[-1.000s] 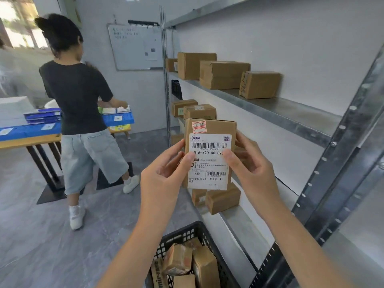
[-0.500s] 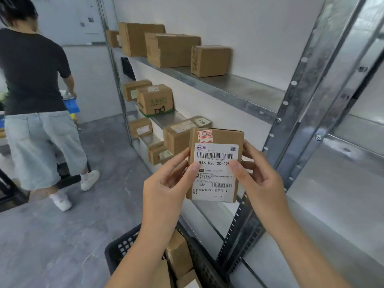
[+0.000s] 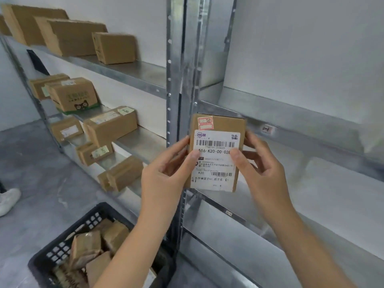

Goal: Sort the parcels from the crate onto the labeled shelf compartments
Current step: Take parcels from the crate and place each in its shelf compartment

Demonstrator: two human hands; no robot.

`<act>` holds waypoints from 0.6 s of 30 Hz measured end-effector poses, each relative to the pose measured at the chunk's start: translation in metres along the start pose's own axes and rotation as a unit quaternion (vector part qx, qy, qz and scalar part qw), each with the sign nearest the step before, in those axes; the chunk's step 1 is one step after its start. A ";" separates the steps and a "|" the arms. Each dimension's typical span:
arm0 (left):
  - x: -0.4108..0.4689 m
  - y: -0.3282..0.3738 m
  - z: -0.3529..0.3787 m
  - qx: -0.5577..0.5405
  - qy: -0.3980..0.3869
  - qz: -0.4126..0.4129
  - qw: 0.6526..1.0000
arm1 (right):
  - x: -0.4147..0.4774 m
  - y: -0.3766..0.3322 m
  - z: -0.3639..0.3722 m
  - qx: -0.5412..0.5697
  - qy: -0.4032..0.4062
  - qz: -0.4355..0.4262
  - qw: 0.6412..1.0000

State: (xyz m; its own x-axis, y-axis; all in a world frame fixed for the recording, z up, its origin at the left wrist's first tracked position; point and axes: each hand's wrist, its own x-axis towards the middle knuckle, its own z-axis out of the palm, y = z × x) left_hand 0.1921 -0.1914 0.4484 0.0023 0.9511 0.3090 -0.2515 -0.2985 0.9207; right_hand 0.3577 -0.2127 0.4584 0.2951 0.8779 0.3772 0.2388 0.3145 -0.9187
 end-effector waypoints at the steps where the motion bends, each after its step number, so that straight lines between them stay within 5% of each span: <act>1: -0.015 0.004 0.017 -0.006 -0.012 0.000 1.000 | -0.013 -0.006 -0.021 0.000 0.013 -0.001 1.000; 18: -0.296 0.063 0.310 -0.111 -0.275 -0.008 0.955 | -0.278 -0.106 -0.378 -0.098 0.275 -0.048 0.955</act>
State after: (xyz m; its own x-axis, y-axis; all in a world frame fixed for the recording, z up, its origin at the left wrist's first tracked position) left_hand 0.4754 -0.5168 0.4892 0.5005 0.7513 0.4301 -0.4460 -0.2021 0.8719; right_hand 0.6000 -0.6265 0.4948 0.6918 0.5090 0.5122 0.4420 0.2623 -0.8578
